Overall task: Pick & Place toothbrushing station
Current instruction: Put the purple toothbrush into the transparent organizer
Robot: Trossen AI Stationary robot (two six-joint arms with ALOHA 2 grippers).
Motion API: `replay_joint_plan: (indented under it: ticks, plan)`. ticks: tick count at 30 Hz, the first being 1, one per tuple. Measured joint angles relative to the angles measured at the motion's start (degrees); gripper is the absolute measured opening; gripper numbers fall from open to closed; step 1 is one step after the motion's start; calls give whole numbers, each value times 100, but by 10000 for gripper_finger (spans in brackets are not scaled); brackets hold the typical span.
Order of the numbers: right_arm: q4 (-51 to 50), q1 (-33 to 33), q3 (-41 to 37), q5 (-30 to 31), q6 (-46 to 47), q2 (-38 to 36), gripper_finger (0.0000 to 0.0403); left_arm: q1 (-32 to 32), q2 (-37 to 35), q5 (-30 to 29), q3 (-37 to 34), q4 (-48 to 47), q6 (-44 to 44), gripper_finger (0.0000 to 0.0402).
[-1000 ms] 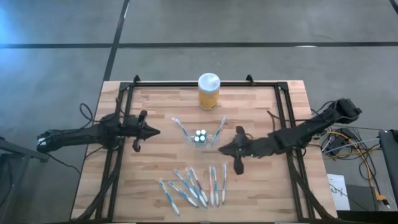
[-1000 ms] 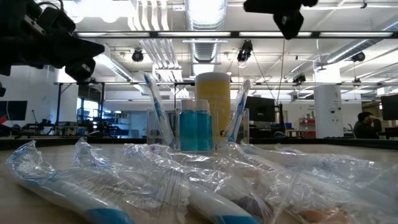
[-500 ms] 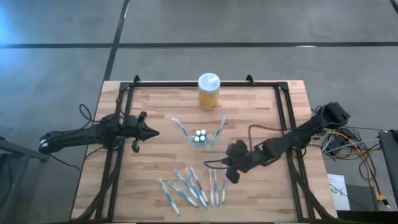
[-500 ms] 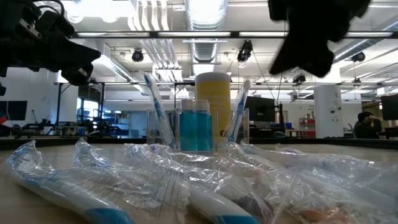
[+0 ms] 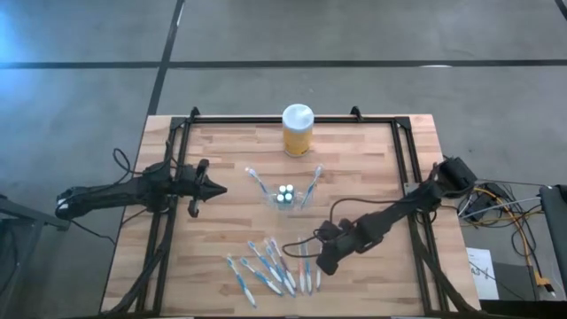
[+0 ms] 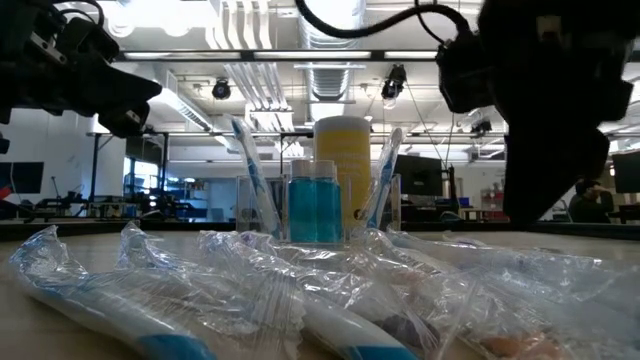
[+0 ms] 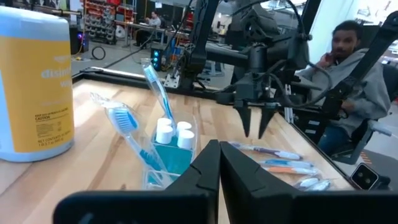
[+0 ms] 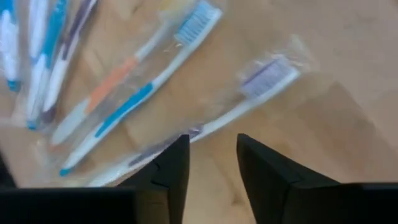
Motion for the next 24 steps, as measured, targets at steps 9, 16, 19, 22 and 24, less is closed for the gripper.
replay_joint_plan:
  ticks: [9,16,19,22,24]
  plan:
    - [-687,-104,948,-238,779,558,199,-4,0,5,0,-118,124,9]
    - [-1656,-212,1811,-568,623,1223,219,-4,-2,54,0,-394,115,7]
    - [-2490,-208,2296,-533,513,1420,225,-4,-2,94,0,-410,113,12]
    - [-3173,-182,2669,-312,502,1518,229,-4,-2,102,0,-406,117,14]
    - [-3279,-157,2815,-193,501,1565,231,-4,-2,105,0,-406,119,12]
